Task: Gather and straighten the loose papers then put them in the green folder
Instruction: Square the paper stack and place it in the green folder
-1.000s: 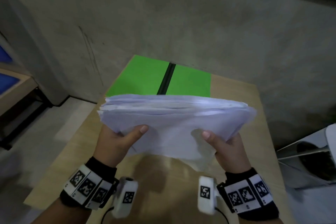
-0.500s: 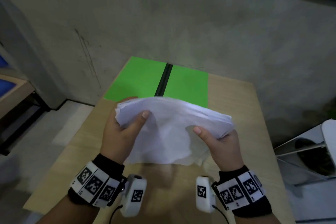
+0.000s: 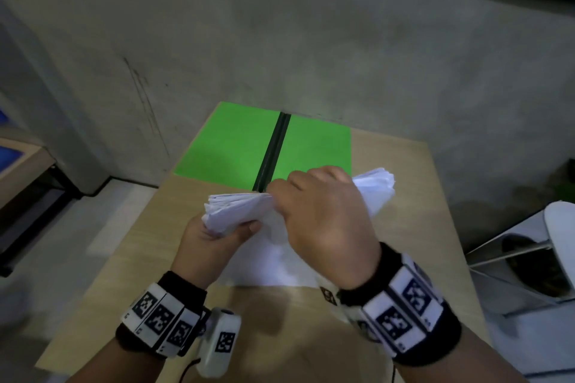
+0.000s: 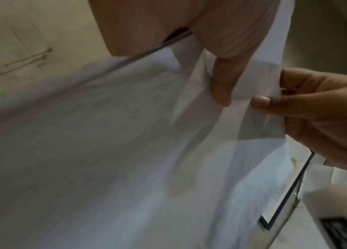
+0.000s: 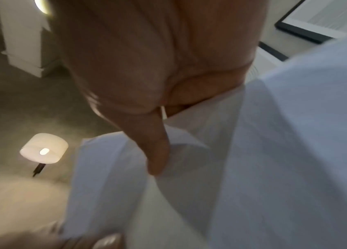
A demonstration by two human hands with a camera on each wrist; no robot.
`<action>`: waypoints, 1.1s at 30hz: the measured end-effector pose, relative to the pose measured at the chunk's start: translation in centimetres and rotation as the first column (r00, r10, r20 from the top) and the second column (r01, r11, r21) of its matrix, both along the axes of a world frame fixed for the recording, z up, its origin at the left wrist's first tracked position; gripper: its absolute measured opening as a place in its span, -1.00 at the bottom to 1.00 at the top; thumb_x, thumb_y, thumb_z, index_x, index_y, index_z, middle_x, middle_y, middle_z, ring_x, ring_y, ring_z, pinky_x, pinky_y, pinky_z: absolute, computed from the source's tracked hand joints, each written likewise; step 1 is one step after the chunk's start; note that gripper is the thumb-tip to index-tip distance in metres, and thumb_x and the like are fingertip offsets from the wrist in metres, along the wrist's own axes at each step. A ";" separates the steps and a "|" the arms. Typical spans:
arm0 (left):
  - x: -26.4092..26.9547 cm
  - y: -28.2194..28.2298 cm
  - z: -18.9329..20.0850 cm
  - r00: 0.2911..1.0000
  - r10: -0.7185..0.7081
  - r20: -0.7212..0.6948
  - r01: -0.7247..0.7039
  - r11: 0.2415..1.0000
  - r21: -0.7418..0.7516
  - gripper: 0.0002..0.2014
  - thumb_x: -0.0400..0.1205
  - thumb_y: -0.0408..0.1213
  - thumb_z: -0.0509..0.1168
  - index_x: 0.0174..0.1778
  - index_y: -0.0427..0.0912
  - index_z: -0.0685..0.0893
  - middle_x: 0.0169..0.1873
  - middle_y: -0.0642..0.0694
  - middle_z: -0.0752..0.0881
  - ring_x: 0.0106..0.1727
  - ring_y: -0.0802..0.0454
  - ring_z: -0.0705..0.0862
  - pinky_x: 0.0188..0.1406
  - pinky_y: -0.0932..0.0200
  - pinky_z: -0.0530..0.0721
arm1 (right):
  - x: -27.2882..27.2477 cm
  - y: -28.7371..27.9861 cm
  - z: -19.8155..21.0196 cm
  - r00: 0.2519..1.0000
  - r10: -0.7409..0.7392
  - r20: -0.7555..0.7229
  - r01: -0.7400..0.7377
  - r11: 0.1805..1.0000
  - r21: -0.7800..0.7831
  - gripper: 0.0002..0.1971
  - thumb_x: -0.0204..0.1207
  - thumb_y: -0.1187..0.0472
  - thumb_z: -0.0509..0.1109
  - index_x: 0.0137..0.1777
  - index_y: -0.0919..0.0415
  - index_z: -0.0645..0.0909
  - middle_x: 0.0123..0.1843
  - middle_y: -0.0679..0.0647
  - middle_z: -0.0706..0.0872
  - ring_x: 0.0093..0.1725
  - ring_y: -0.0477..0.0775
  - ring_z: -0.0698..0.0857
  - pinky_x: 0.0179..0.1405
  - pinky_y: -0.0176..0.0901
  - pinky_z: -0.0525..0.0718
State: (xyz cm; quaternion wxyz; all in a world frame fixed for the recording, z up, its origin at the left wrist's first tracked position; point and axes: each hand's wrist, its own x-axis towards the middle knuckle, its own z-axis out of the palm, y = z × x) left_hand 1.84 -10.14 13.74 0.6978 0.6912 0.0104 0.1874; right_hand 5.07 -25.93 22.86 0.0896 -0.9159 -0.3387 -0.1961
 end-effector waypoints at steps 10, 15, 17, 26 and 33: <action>-0.5 5.6 -3.6 0.961 0.106 -0.257 -0.160 0.967 -0.199 -0.39 0.33 -0.28 0.61 0.26 0.10 0.54 0.08 0.08 0.73 0.12 -0.01 0.70 0.08 0.00 0.74 | 2.1 -11.5 0.6 0.878 0.080 -0.472 0.346 0.574 0.742 -0.79 0.40 -0.01 0.48 -0.06 0.09 0.71 -0.16 0.22 0.79 -0.19 0.04 0.68 -0.10 0.13 0.66; -0.3 3.3 -2.1 0.970 0.044 -0.241 -0.102 0.967 -0.233 -0.77 0.61 -0.43 0.33 0.09 -0.05 0.69 -0.19 0.27 0.85 -0.14 0.33 0.81 -0.17 0.26 0.81 | 1.1 -12.3 -5.4 0.842 0.127 -0.525 0.431 0.428 0.794 -0.84 0.48 0.10 0.47 0.04 0.07 0.69 -0.08 0.13 0.81 -0.08 0.10 0.73 -0.07 0.17 0.70; -0.8 2.0 -2.1 0.978 0.091 -0.185 -0.112 0.987 -0.111 -0.75 0.63 -0.44 0.29 0.04 0.04 0.67 -0.27 0.43 0.81 -0.21 0.49 0.75 -0.25 0.42 0.76 | 0.7 -12.0 -7.6 0.843 0.102 -0.529 0.441 0.433 0.786 -0.79 0.54 0.32 0.40 0.12 0.05 0.68 -0.03 -0.14 0.82 -0.03 -0.11 0.75 -0.07 -0.16 0.71; -0.9 2.1 -4.8 0.975 0.126 -0.183 -0.137 0.989 -0.047 -0.55 0.36 -0.46 0.59 0.09 -0.04 0.63 -0.19 0.23 0.82 -0.14 0.26 0.77 -0.30 0.46 0.70 | -0.2 -12.2 -13.7 0.767 0.122 -0.630 0.583 0.279 0.763 -0.67 0.42 0.50 0.47 -0.09 0.00 0.76 -0.16 -0.17 0.85 -0.15 -0.15 0.78 -0.13 -0.35 0.70; -0.6 2.8 -6.0 0.965 0.128 -0.227 -0.141 0.989 -0.043 -0.54 0.37 -0.51 0.56 0.01 0.04 0.58 -0.15 0.04 0.66 -0.28 0.33 0.67 -0.33 0.51 0.64 | -1.1 -11.9 -14.8 0.678 0.173 -0.715 0.674 0.244 0.698 -0.50 0.14 0.26 0.69 0.10 0.01 0.68 -0.08 -0.15 0.85 -0.10 -0.21 0.79 -0.14 -0.44 0.72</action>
